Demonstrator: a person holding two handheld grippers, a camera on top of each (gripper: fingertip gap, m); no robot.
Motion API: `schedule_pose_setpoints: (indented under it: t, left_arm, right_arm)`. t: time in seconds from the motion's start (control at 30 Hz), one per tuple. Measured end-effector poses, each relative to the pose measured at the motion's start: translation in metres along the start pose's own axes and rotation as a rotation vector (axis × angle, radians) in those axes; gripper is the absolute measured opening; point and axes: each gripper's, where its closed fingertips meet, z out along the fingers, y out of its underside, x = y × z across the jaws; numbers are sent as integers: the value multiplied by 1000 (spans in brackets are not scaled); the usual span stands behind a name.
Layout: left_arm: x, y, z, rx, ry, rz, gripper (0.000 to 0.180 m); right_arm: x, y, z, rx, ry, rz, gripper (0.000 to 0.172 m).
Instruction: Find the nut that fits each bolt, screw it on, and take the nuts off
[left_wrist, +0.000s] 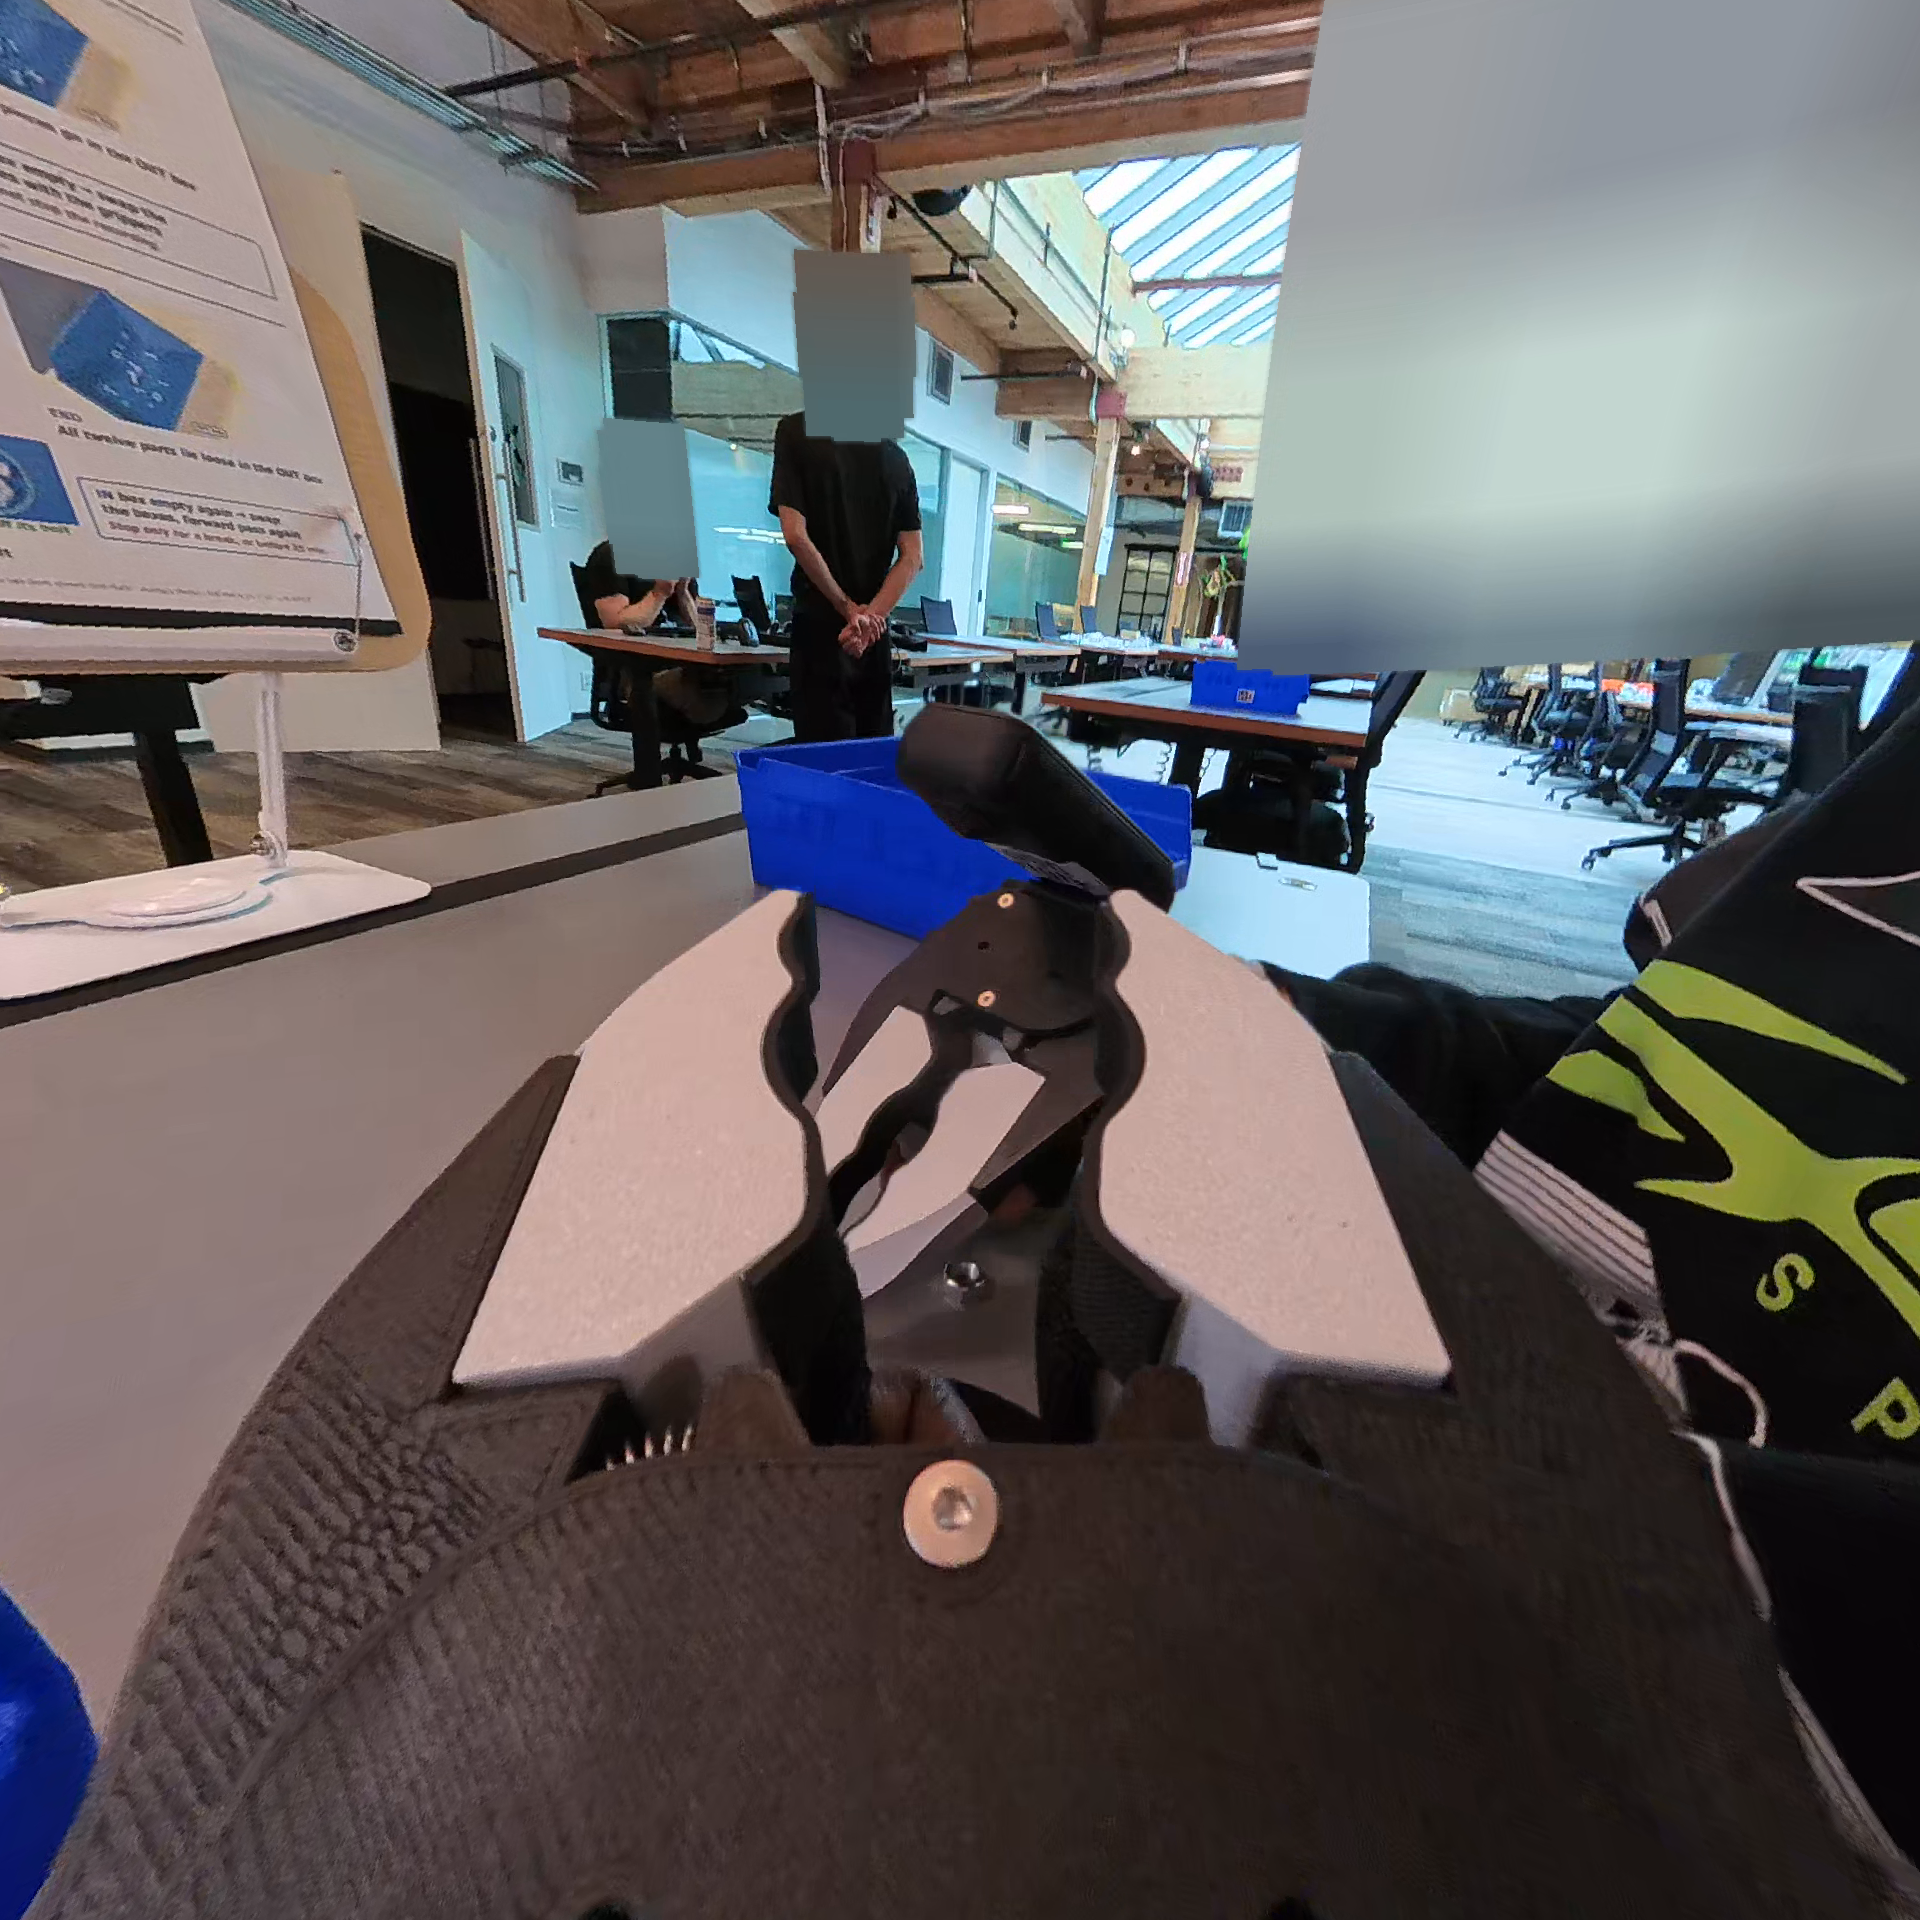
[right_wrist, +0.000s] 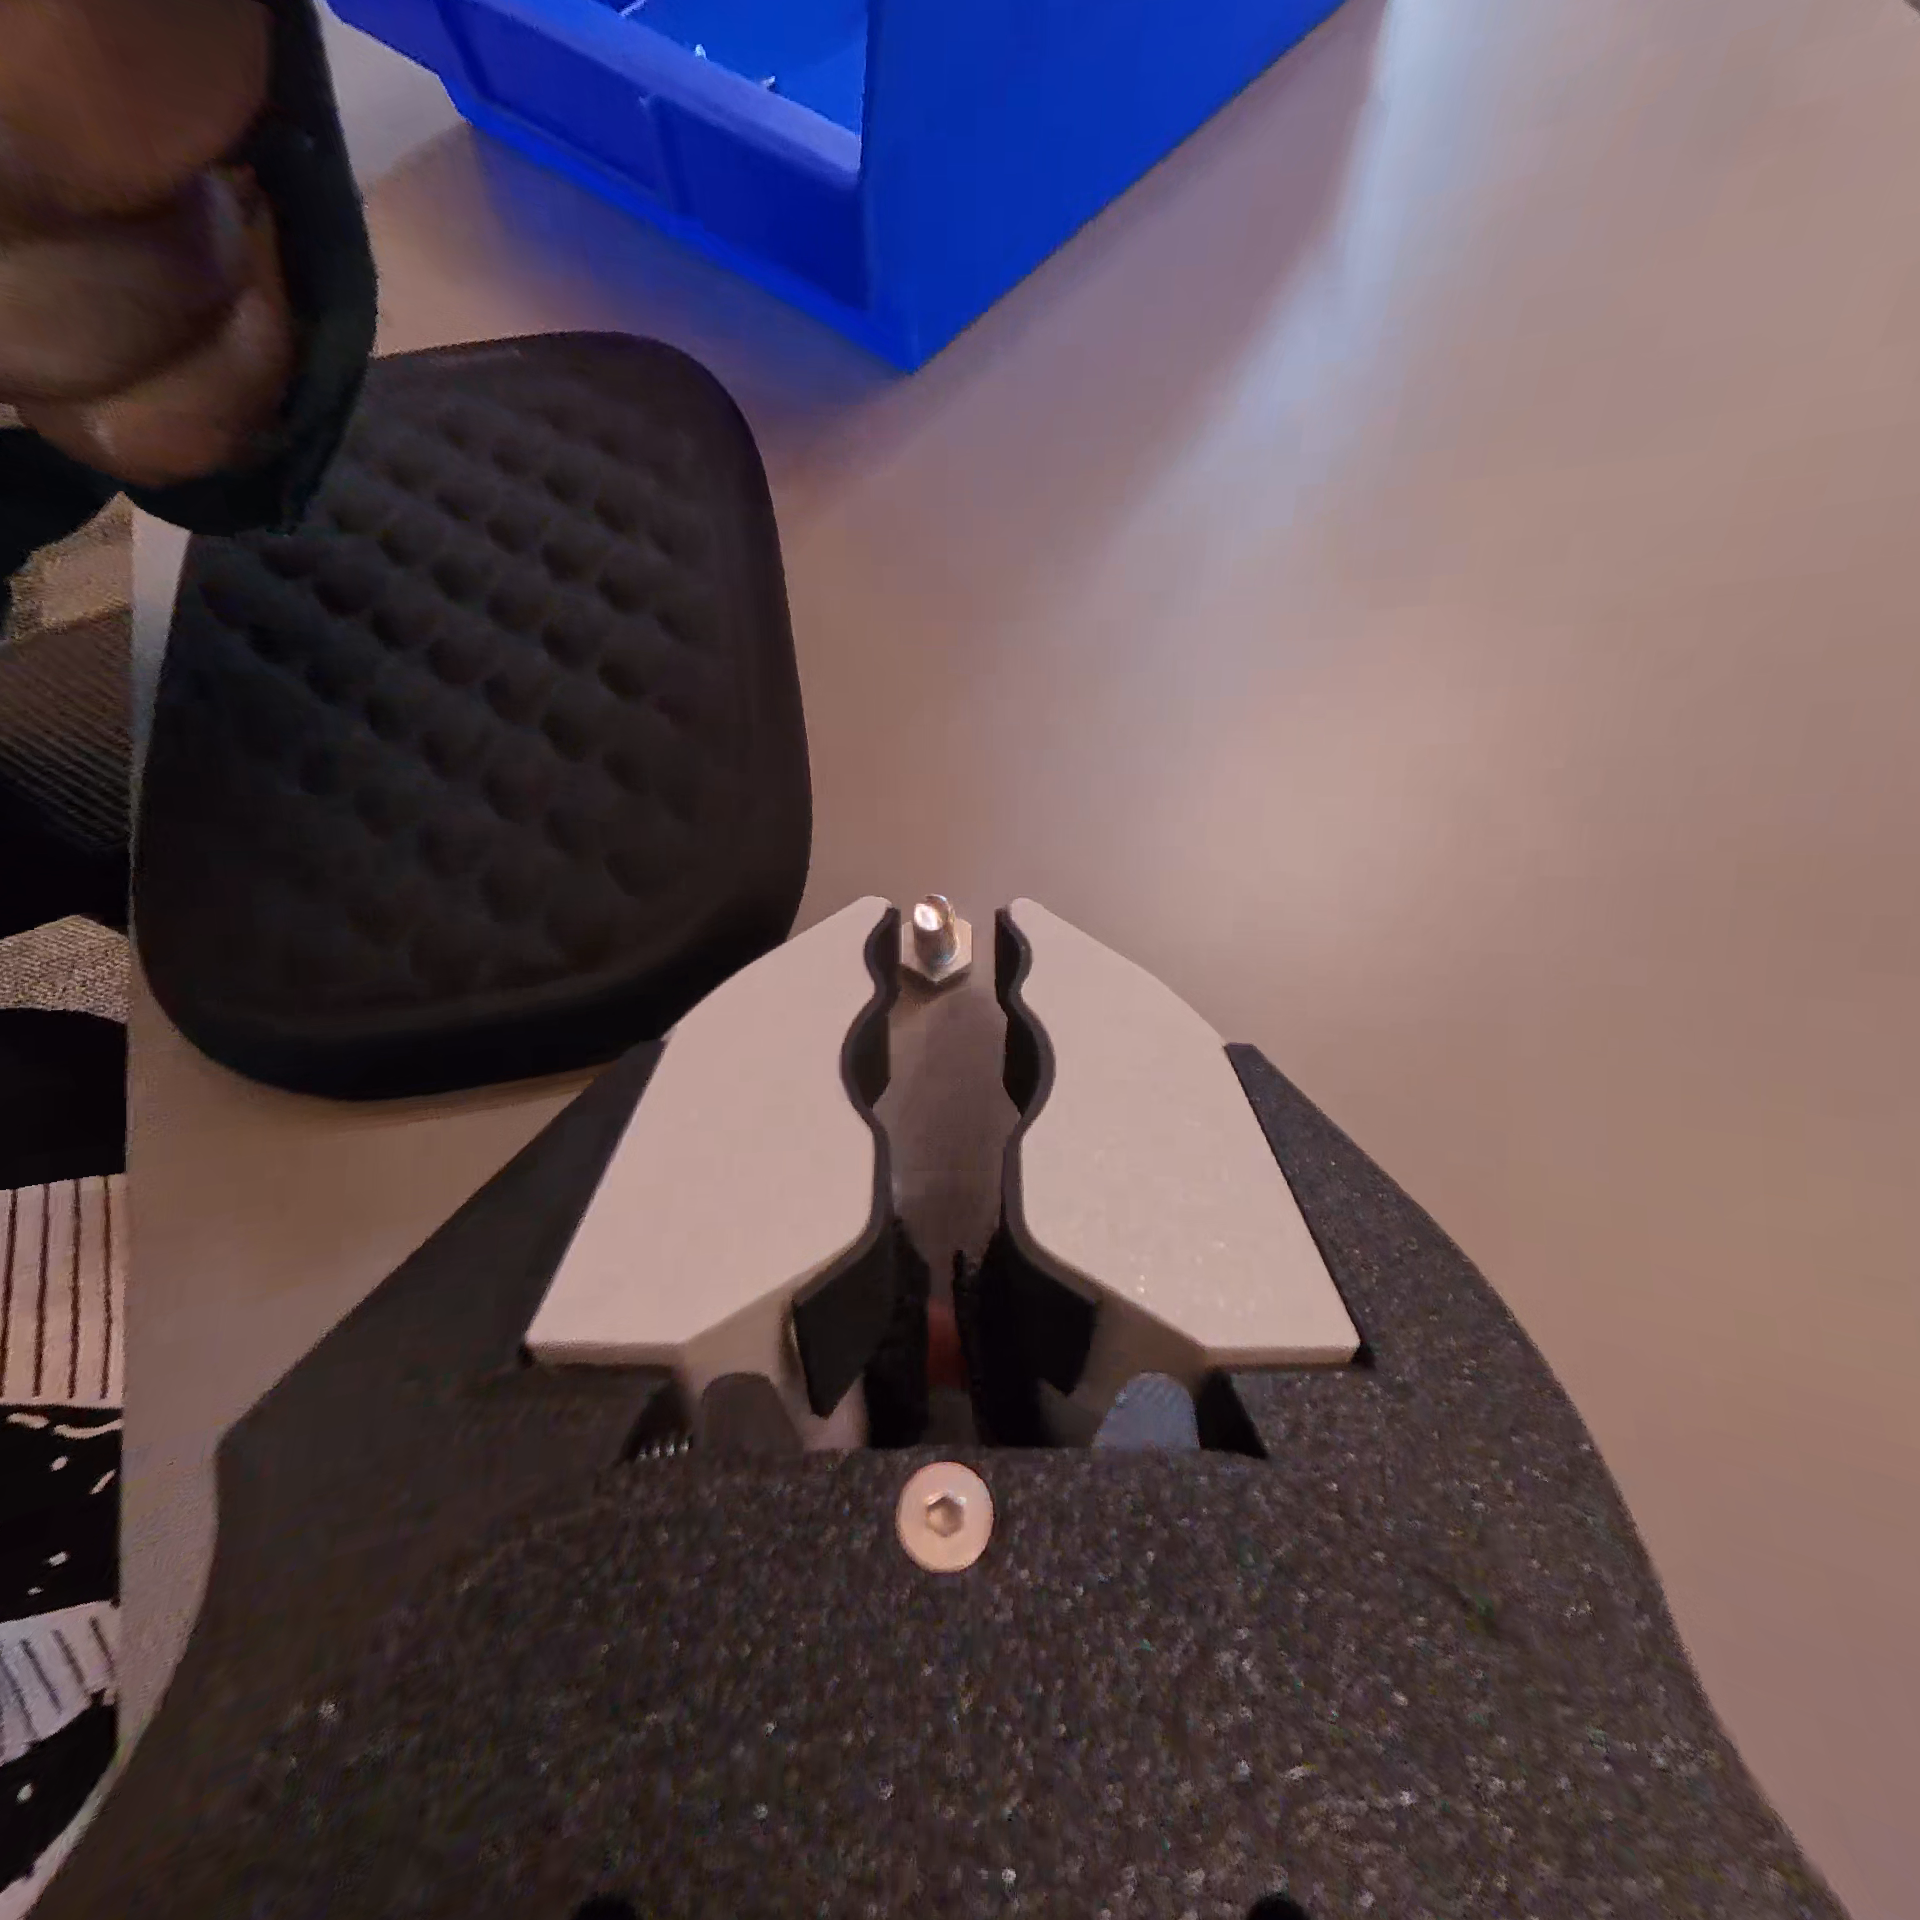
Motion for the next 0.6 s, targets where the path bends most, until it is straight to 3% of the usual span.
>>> schedule_pose_setpoints:
  t: [0.03, 0.17, 0.37, 0.6]
  left_arm:
    - [0, 3, 1, -19, -7, 12, 51]
    - [-9, 23, 4, -142, -110, 95, 51]
    - [-19, 47, 20, -295, -358, 305, 51]
    - [-3, 56, 50, -314, -360, 397, 39]
  right_arm:
    - [-1, 0, 2, -4, -7, -3, 9]
    - [1, -10, -10, 54, -12, -2, 8]
    - [-7, -57, -71, 274, -54, 52, 8]
    - [-29, -75, -103, 324, -66, -7, 8]
